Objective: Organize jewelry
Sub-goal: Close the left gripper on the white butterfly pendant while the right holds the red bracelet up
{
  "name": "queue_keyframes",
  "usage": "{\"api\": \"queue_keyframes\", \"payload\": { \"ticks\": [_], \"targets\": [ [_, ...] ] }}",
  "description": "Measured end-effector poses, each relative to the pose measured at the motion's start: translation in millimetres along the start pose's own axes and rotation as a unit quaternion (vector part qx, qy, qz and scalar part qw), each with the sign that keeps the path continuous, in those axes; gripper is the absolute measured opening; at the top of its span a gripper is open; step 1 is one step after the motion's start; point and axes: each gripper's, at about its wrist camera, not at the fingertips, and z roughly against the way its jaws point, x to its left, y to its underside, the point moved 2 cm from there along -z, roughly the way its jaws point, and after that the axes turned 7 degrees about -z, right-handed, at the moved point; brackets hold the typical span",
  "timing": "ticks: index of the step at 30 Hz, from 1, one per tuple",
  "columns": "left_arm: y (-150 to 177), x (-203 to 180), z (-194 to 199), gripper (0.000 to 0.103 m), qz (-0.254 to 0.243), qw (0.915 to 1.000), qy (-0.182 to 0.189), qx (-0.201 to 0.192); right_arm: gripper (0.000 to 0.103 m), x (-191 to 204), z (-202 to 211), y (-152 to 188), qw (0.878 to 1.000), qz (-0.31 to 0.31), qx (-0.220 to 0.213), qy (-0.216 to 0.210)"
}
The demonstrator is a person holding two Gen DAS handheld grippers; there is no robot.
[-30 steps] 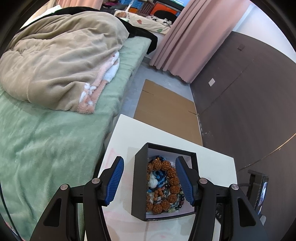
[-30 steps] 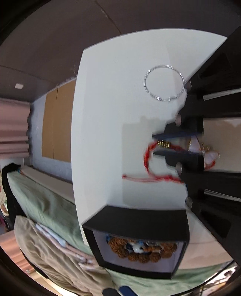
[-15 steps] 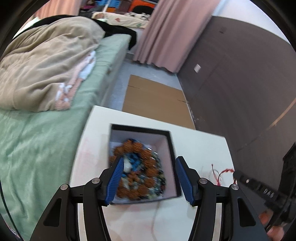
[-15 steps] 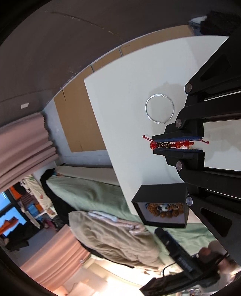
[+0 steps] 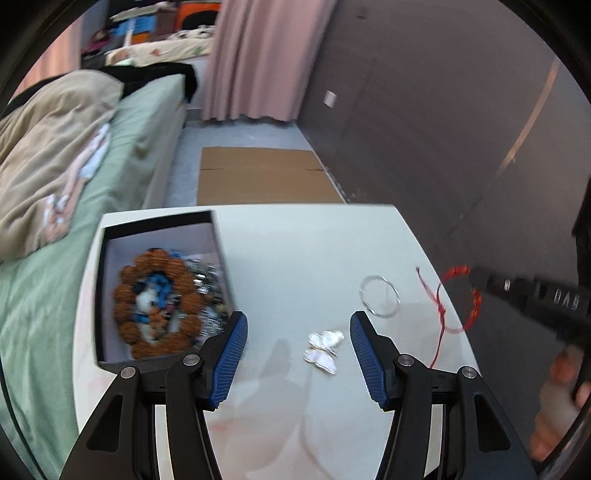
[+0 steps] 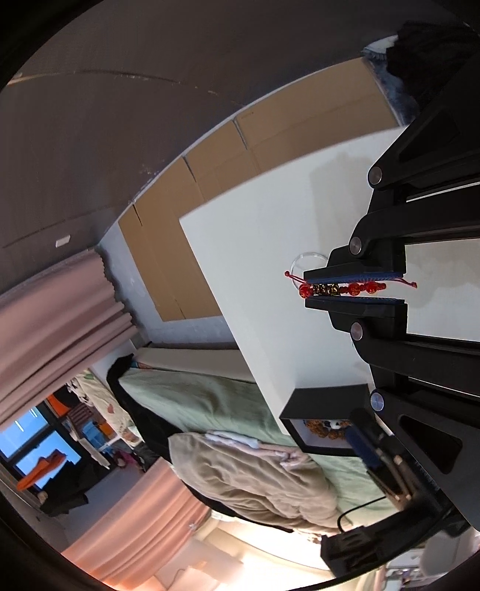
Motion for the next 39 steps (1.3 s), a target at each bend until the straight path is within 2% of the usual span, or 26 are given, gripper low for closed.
{"api": "queue_keyframes", "payload": {
  "ticks": [8, 18, 19, 23, 29, 33, 39],
  "targets": [
    [15.7, -28.5, -36.0, 0.047, -0.058, 0.9962, -0.008, 0.064, 0.008, -17.7, 13.2, -5.6, 1.000, -0.012, -0.008, -0.003],
    [24.8, -36.6, -65.4, 0.047, -0.087, 0.9905, -0.040, 0.098, 0.008, -23.3, 15.1, -8.9, 1.000, -0.011, -0.008, -0.004],
    [25.1, -36.6, -66.3, 0.046, -0.089, 0.9902, -0.044, 0.098, 0.008, -23.1, 15.0, -9.2, 1.000, -0.010, -0.008, -0.004],
    [26.2, -39.1, -66.7, 0.029, -0.102, 0.9887, -0.061, 0.092, 0.008, -23.3, 14.8, -9.8, 1.000, -0.010, -0.007, -0.003],
    [24.5, -36.8, -59.1, 0.029, -0.097, 0.9905, -0.041, 0.088, 0.008, -18.2, 10.3, -7.5, 1.000, -0.007, -0.004, 0.000],
    [11.9, -30.5, -32.6, 0.029, -0.077, 0.9956, -0.013, 0.050, 0.008, -11.1, 7.0, -5.0, 1.000, -0.004, -0.005, -0.002],
    [-6.4, -0.2, 3.1, 0.029, -0.019, 0.9998, 0.009, 0.005, 0.008, 4.8, 8.4, -3.2, 1.000, 0.003, -0.023, -0.021]
  ]
}}
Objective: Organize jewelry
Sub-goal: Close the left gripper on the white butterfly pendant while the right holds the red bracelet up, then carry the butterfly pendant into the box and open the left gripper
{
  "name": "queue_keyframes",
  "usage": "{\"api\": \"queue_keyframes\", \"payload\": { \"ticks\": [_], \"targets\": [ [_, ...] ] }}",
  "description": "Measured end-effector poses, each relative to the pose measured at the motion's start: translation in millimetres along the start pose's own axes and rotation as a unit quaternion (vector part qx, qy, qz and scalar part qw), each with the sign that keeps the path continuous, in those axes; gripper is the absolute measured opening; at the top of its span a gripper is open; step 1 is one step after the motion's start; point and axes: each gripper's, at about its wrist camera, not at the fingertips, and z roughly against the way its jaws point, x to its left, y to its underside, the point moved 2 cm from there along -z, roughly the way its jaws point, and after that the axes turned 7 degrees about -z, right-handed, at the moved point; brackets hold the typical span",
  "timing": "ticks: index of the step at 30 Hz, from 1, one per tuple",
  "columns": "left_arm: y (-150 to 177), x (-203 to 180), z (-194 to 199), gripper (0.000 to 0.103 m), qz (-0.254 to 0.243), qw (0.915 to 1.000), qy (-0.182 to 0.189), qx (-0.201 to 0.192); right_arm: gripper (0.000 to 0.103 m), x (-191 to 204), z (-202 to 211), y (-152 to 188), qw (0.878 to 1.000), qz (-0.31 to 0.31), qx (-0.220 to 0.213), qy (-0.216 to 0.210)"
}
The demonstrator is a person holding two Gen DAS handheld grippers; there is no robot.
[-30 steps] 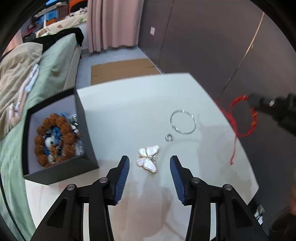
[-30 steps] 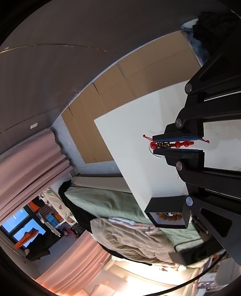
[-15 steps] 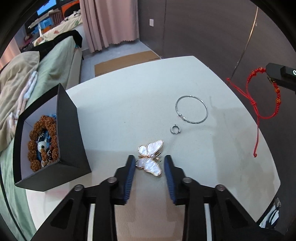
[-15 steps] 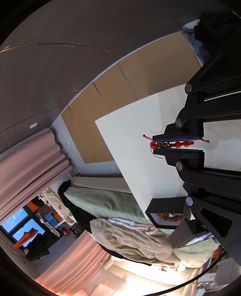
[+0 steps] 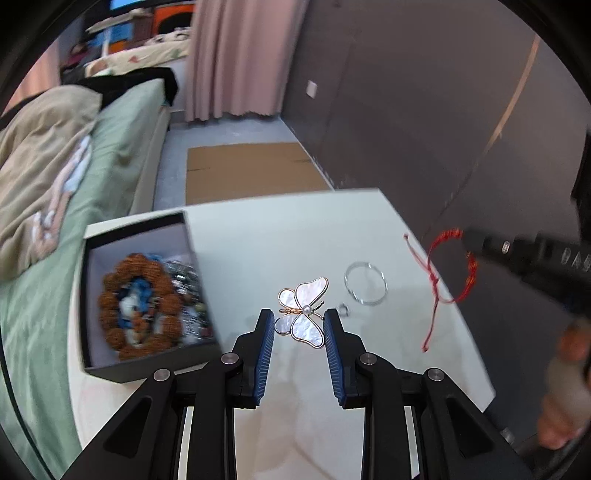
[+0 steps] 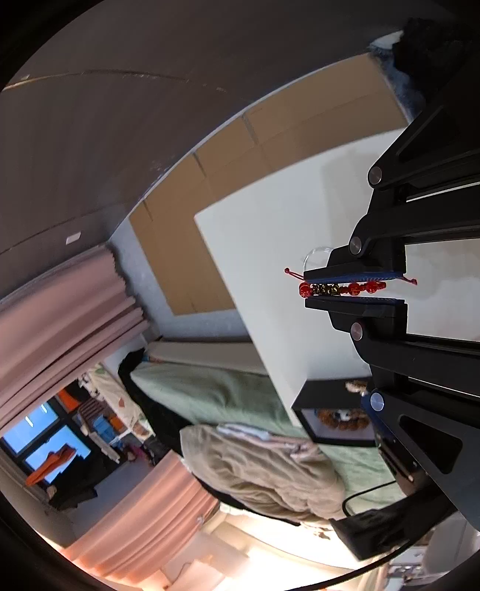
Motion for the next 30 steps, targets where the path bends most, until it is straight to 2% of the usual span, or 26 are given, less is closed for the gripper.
{"api": "queue_keyframes", "payload": {
  "ticks": [8, 19, 23, 25, 27, 28, 29, 30],
  "targets": [
    [-8.2, 47.0, 21.9, 0.029, 0.047, 0.9984, -0.014, -0.030, 0.008, 36.5, -8.6, 1.0, 0.999, 0.013, -0.014, -0.043],
    [-6.6, 109.7, 20.5, 0.029, 0.115, 0.9924, -0.042, -0.017, 0.008, 87.0, -32.5, 10.3, 0.995, 0.036, -0.015, -0.094],
    [-7.8, 128.1, 16.1, 0.030, 0.139, 0.9884, -0.061, -0.010, 0.008, 101.5, -39.7, 13.6, 0.993, 0.044, -0.016, -0.113],
    [-7.5, 136.2, 19.2, 0.030, 0.160, 0.9854, -0.056, -0.015, 0.008, 107.9, -43.0, 15.1, 0.991, 0.046, -0.014, -0.123],
    [-7.5, 143.6, 23.9, 0.043, 0.183, 0.9821, -0.039, -0.024, 0.008, 115.3, -46.6, 17.0, 0.990, 0.048, -0.011, -0.135],
    [-7.6, 146.9, 27.2, 0.056, 0.193, 0.9801, -0.037, -0.030, 0.008, 119.7, -49.0, 17.9, 0.989, 0.050, -0.010, -0.142],
    [-7.7, 149.8, 30.9, 0.065, 0.199, 0.9785, -0.038, -0.038, 0.008, 122.2, -50.4, 18.6, 0.988, 0.051, -0.009, -0.146],
    [-8.5, 150.7, 33.5, 0.066, 0.202, 0.9775, -0.040, -0.045, 0.008, 125.7, -52.5, 18.9, 0.987, 0.051, -0.008, -0.152]
  ]
}}
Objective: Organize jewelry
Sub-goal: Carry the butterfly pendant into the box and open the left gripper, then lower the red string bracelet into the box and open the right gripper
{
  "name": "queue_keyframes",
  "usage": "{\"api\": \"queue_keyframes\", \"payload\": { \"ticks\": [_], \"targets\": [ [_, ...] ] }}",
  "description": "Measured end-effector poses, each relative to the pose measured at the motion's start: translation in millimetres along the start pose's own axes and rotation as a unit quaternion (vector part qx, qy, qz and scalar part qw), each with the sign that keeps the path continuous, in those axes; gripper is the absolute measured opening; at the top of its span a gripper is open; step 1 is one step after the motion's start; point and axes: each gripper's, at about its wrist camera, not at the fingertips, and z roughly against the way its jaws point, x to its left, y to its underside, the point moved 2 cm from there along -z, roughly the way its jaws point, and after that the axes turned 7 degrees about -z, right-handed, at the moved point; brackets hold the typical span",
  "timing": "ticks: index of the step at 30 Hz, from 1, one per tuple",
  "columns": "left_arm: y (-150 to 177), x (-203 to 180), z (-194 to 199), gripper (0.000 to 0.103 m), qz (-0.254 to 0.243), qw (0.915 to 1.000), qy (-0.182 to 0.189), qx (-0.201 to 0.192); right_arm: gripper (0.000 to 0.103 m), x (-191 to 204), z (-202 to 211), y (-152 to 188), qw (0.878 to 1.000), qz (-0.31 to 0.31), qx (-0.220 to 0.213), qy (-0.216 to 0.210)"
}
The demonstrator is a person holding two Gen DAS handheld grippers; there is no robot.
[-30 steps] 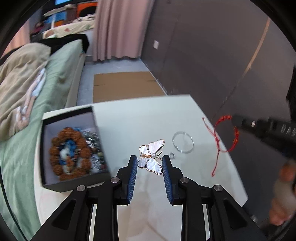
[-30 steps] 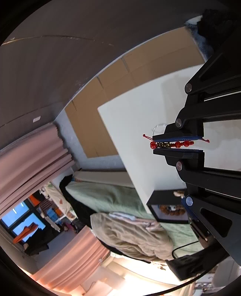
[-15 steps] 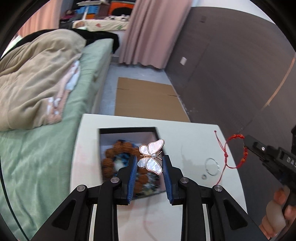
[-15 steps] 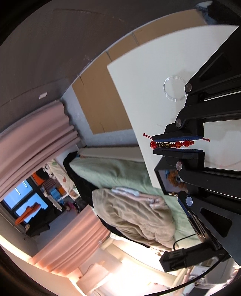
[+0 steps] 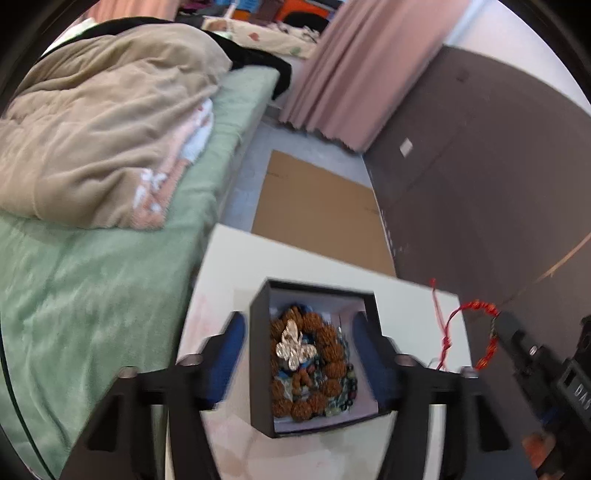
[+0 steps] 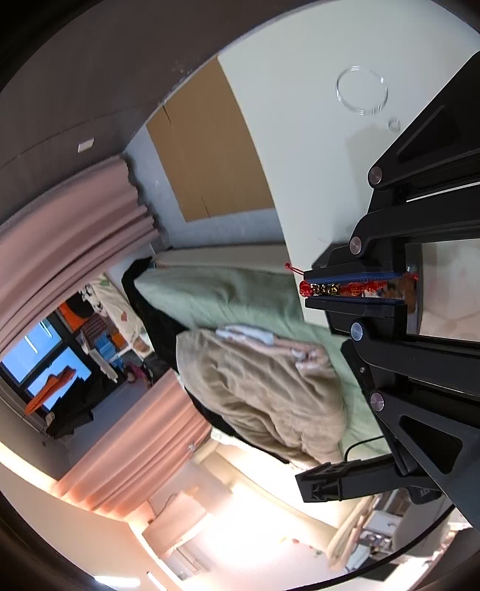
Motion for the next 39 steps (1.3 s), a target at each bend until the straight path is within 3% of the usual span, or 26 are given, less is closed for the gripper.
{"api": "queue_keyframes", "payload": {
  "ticks": [10, 12, 13, 16, 22, 31, 37, 39],
  "targets": [
    [-12.9, 14.8, 2.2, 0.068, 0.027, 0.9996, 0.001, -0.007, 0.008, 25.1, -36.7, 10.0, 0.998, 0.006, 0.034, -0.051],
    [-13.5, 15.7, 2.7, 0.068, 0.028, 0.9996, 0.000, -0.009, 0.008, 28.0, -49.9, 14.3, 0.998, 0.016, 0.058, -0.030],
    [-13.4, 16.3, 3.0, 0.068, 0.027, 0.9996, 0.000, -0.009, 0.010, 27.1, -57.0, 16.1, 0.997, 0.017, 0.073, -0.017],
    [-12.8, 15.8, 3.0, 0.068, 0.024, 0.9997, 0.001, -0.006, 0.033, 17.4, -66.2, 18.7, 0.995, -0.002, 0.099, -0.002],
    [-8.1, 8.1, 6.1, 0.068, 0.014, 0.9999, 0.006, -0.005, 0.062, -4.6, -35.1, 7.0, 0.998, -0.018, 0.057, 0.014],
    [5.3, -17.0, 7.9, 0.068, -0.009, 0.9999, 0.013, -0.005, 0.065, -44.5, 5.4, -2.7, 0.996, -0.061, 0.031, 0.064],
    [14.2, -45.5, 9.1, 0.080, -0.043, 0.9987, 0.016, -0.021, 0.066, -65.5, 23.1, -3.3, 0.993, -0.079, 0.034, 0.084],
    [17.8, -55.6, 8.7, 0.080, -0.056, 0.9980, 0.016, -0.025, 0.073, -68.1, 28.5, -2.2, 0.992, -0.079, 0.037, 0.086]
  ]
}}
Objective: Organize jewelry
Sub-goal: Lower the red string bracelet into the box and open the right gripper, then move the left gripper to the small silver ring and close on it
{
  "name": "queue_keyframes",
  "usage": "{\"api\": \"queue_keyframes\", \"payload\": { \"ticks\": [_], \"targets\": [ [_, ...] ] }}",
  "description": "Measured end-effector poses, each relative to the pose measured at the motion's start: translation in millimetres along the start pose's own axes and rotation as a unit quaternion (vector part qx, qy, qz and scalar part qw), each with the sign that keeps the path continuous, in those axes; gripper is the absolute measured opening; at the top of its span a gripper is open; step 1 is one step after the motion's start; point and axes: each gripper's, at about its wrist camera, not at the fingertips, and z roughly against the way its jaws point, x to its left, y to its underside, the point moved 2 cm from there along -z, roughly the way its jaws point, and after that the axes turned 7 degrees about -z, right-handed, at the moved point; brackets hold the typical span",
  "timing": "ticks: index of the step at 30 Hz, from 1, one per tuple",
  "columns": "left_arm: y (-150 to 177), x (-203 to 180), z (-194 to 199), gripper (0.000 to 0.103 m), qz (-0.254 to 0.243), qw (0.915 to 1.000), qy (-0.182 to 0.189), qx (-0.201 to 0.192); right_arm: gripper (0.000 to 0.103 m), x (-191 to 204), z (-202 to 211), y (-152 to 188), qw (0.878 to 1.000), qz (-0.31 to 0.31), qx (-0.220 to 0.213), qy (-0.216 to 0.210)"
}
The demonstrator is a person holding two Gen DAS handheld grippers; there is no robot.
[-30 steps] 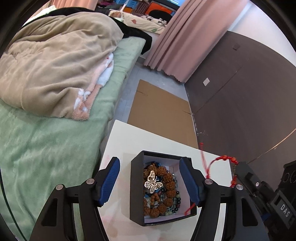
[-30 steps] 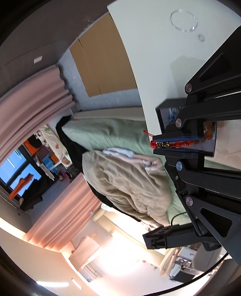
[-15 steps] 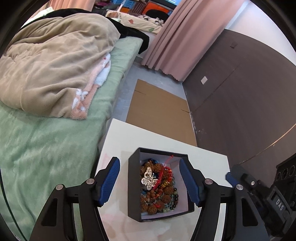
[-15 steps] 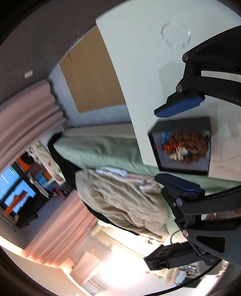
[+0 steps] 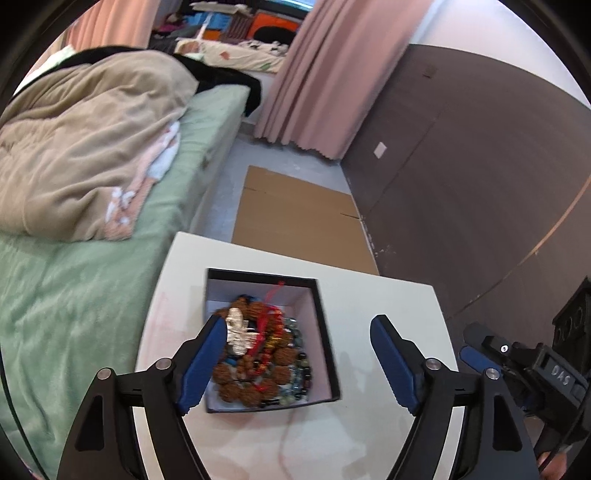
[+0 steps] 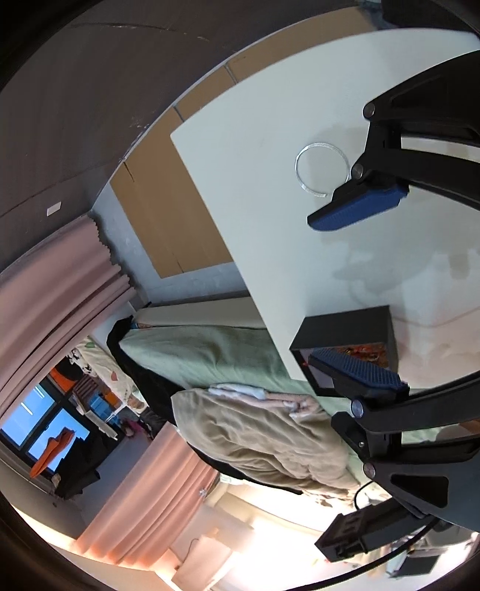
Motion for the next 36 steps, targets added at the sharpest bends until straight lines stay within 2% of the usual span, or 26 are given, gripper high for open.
{"api": "queue_keyframes", "payload": {
  "ticks": [1, 5, 8, 13, 19, 22, 27, 29, 32, 36],
  "targets": [
    [2.0, -6.7, -1.0, 0.081, -0.009, 1.0000, 0.001, -0.001, 0.078, -2.5, 3.3, -0.4, 1.000, 0.000, -0.003, 0.003],
    [7.7, -26.7, -7.8, 0.081, -0.032, 0.9994, 0.015, 0.006, 0.083, -12.1, 15.8, -3.5, 1.000, -0.002, -0.019, 0.011],
    [12.3, -41.3, -13.3, 0.081, -0.047, 0.9987, 0.018, 0.011, 0.084, -23.3, 23.6, -6.2, 1.000, -0.010, -0.022, 0.014],
    [19.6, -63.2, -23.1, 0.081, -0.076, 0.9966, 0.025, 0.023, 0.084, -42.0, 34.3, -12.0, 0.998, -0.024, -0.031, 0.045],
    [29.4, -92.3, -34.8, 0.081, -0.134, 0.9900, 0.026, 0.035, 0.084, -62.9, 47.9, -22.0, 0.996, -0.042, -0.043, 0.060],
    [34.4, -101.2, -45.3, 0.081, -0.152, 0.9864, 0.034, 0.053, 0.084, -67.5, 52.5, -25.7, 0.996, -0.040, -0.044, 0.064],
    [42.5, -110.3, -63.6, 0.071, -0.176, 0.9808, 0.033, 0.077, 0.084, -68.7, 53.5, -27.4, 0.996, -0.032, -0.044, 0.074],
    [45.9, -113.6, -72.4, 0.063, -0.183, 0.9784, 0.034, 0.090, 0.084, -70.8, 51.5, -28.2, 0.996, -0.030, -0.041, 0.077],
    [52.0, -119.0, -83.8, 0.056, -0.195, 0.9743, 0.037, 0.107, 0.084, -74.4, 45.9, -29.5, 0.996, -0.030, -0.028, 0.082],
    [58.9, -124.8, -95.8, 0.051, -0.211, 0.9688, 0.033, 0.125, 0.084, -78.2, 44.1, -32.5, 0.995, -0.032, -0.022, 0.088]
  ]
}}
